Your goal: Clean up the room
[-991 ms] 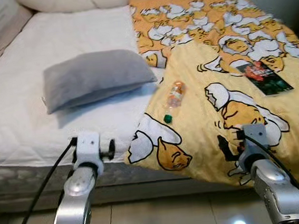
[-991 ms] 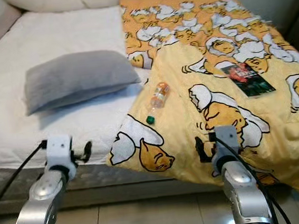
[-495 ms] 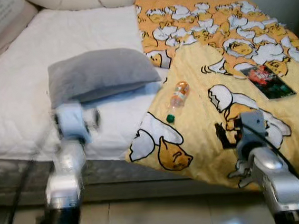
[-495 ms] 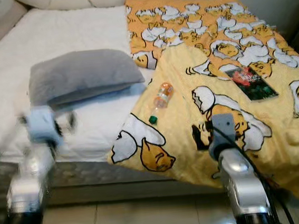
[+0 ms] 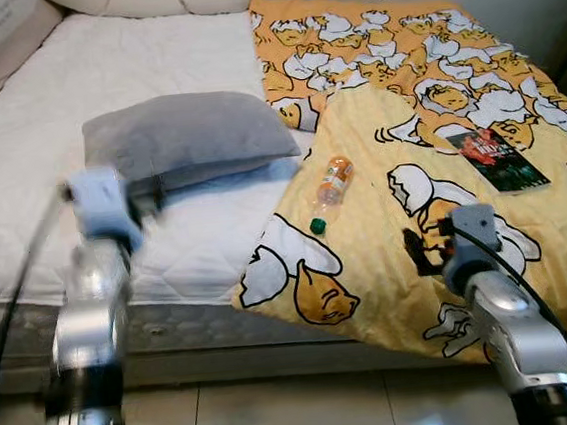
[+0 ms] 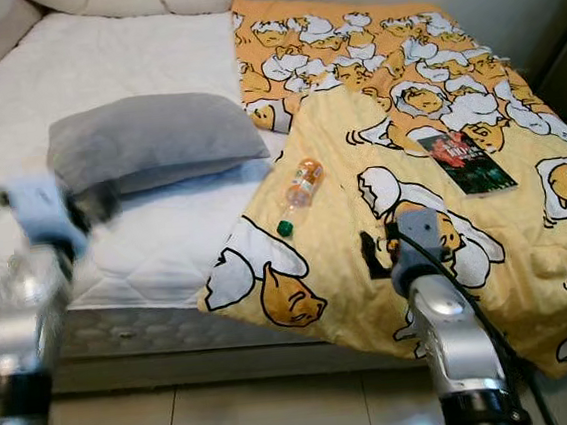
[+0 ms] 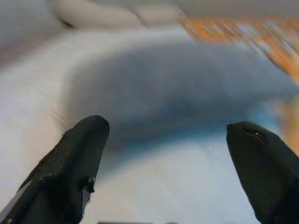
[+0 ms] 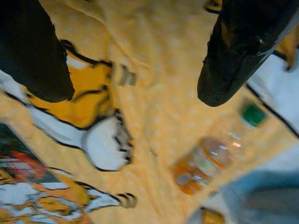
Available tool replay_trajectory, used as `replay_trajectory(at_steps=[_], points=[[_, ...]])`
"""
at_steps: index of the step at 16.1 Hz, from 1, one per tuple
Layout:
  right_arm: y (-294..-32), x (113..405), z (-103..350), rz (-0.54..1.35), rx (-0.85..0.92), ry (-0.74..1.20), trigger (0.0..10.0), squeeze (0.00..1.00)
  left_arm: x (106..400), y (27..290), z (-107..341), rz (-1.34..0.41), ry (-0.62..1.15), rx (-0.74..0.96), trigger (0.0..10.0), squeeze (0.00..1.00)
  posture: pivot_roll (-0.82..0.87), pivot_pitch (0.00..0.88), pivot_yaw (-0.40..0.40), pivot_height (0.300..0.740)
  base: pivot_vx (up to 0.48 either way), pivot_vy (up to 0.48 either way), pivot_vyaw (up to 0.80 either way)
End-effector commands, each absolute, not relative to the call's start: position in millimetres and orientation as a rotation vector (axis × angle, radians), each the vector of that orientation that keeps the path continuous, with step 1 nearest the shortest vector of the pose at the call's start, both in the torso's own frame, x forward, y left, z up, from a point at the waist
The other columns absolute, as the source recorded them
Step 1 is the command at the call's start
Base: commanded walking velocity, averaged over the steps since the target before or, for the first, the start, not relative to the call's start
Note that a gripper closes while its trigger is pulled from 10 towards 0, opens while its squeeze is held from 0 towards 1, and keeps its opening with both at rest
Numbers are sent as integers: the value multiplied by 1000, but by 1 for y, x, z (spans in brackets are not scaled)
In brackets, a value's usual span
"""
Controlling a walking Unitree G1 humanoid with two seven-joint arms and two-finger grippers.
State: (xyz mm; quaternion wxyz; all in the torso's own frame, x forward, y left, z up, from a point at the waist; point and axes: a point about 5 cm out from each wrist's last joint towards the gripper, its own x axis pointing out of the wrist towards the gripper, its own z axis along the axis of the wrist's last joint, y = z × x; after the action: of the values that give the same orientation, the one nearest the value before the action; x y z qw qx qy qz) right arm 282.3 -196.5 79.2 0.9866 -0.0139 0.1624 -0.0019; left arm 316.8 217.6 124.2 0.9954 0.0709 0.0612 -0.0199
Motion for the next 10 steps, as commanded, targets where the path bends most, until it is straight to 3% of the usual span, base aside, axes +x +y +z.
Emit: replay_trajectory(at_steps=[1,5,9,10], points=[[-198,285,82,-14,23,318,10000,0,311,199,115,-141,161,148,10000,0,50,0,-89,740,0,0,0],[-195,294,94,-106,-104,143,10000,0,302,180,104,-177,164,123,10000,0,11,0,-45,740,0,0,0],[-185,292,96,10,19,162,10000,0,293,176,102,-166,189,37,10000,4,-48,0,11,740,0,0,0],[-184,290,94,2,62,152,10000,0,291,175,100,-160,201,30,10000,231,-40,0,5,740,0,0,0]])
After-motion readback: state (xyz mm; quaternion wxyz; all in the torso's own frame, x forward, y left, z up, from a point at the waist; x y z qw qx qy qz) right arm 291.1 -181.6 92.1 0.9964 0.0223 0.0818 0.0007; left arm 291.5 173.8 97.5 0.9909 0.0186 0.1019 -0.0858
